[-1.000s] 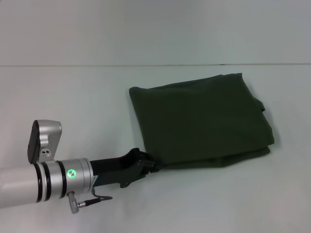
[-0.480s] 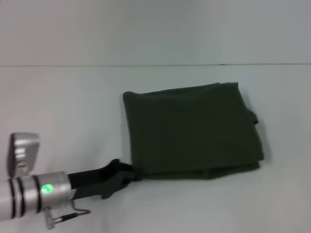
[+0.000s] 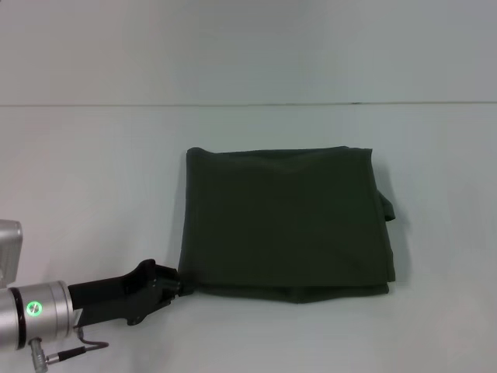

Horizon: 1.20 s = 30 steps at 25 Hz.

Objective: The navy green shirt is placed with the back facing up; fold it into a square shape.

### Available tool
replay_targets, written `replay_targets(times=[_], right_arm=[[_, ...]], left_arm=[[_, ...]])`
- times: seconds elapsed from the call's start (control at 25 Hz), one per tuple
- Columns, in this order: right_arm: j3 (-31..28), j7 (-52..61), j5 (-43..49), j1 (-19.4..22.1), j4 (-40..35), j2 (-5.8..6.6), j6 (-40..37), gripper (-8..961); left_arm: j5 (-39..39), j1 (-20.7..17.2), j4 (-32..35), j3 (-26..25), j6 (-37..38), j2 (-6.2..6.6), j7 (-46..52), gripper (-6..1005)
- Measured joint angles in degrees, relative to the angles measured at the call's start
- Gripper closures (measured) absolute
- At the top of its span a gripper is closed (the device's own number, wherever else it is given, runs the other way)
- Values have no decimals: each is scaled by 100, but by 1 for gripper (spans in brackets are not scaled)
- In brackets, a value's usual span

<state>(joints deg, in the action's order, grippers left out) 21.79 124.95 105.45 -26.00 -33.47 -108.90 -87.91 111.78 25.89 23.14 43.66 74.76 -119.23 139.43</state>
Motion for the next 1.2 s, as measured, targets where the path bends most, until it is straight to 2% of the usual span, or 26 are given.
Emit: replay_targets(times=[0.12,0.28,0.4,0.48,0.6,0.72,0.76,0.92,1.04,1.12,1.2], right_arm=[[-11,3,2,12,6,0,2,208],[-2,0,2,12,7,4,4,208],[27,-1,3,11,5,17,51,208],[44,-2,18,7,3,26,72,208],[57,-8,87,-12,0,27,106,208],[70,-181,237,-25,-64,7,170,208],[86,-322,312,-34,-96,-1,195,208],[326,-1259,698,-155,-136,-5,216,208],[645,-1981,939,-312,-274,0,70,208],[908,-2431,1003,-416,-555,-87,-108,208],[1158,-2686,1066,-475,-908,-255,-195,208]], left_arm=[[3,-15,0,-53,19,3,0,947],[90,-48,42,-115,193,86,-14,946],[116,-201,286,-202,340,164,-18,889],[121,-342,486,-467,636,252,-29,851],[90,-529,772,-1090,1318,301,-448,730],[49,-565,888,-1497,1821,304,-1250,609],[46,-518,896,-1623,2062,302,-1817,554],[139,-223,941,-1554,2317,338,-2873,333],[274,30,1116,-1377,2098,410,-3070,267],[338,175,1230,-1290,1944,430,-3183,223],[394,352,1379,-1120,1791,448,-3385,180]])
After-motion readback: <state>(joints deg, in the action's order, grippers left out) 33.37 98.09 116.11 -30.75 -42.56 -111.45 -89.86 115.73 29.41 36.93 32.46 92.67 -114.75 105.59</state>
